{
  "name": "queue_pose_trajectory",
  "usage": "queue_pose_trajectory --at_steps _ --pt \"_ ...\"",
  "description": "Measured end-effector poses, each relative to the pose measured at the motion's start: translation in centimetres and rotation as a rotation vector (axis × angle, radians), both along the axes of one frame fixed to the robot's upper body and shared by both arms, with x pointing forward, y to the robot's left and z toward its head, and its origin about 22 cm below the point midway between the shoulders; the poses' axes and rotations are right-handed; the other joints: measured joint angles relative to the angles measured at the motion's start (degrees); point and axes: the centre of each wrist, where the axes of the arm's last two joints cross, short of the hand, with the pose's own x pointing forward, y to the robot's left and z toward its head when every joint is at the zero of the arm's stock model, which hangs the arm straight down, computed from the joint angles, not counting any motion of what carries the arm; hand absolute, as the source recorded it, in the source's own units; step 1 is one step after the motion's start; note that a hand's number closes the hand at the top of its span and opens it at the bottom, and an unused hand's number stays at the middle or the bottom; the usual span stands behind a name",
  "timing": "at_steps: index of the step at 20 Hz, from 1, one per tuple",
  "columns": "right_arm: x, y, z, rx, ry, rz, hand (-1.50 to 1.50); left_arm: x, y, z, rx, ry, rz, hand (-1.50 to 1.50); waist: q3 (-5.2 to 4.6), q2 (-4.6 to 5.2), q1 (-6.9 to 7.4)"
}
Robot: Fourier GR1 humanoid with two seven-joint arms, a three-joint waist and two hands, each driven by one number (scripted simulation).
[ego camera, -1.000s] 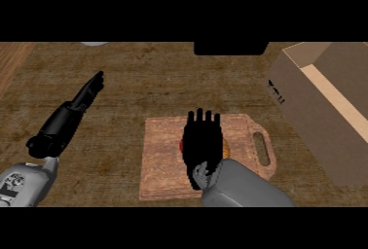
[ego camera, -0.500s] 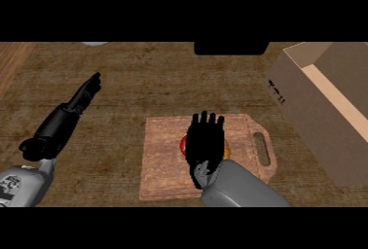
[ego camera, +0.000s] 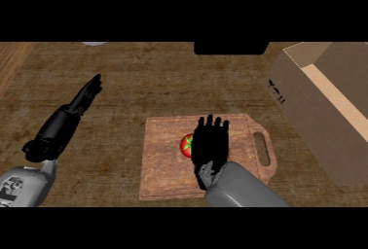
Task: Pick the croissant from the cutting board and place it in the cardboard box
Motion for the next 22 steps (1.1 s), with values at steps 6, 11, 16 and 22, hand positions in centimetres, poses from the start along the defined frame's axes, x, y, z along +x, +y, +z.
queue_pose_trajectory --at_steps 6,11,16,22 --pt "0.4 -1.0 -0.8 -0.027 0.0 -0.037 -1.5 0.2 -0.4 0.4 -0.005 -0.004 -0.004 0.0 0.01 0.01 -0.03" --pt "0.1 -1.5 -2.1 -0.033 0.032 -0.041 1.5 0.3 0.1 0.4 -0.003 -0.002 -0.004 0.0 0.02 0.05 0.09" --pt "-0.1 -2.0 -2.5 -0.062 0.007 0.037 1.5 0.4 -0.1 1.1 0.003 -0.009 -0.004 0.0 -0.01 -0.06 0.15" --pt "-0.5 -1.3 -2.9 -0.106 -0.077 0.102 1.5 0.4 -0.6 0.6 0.003 -0.007 -0.005 0.0 -0.03 -0.17 0.22"
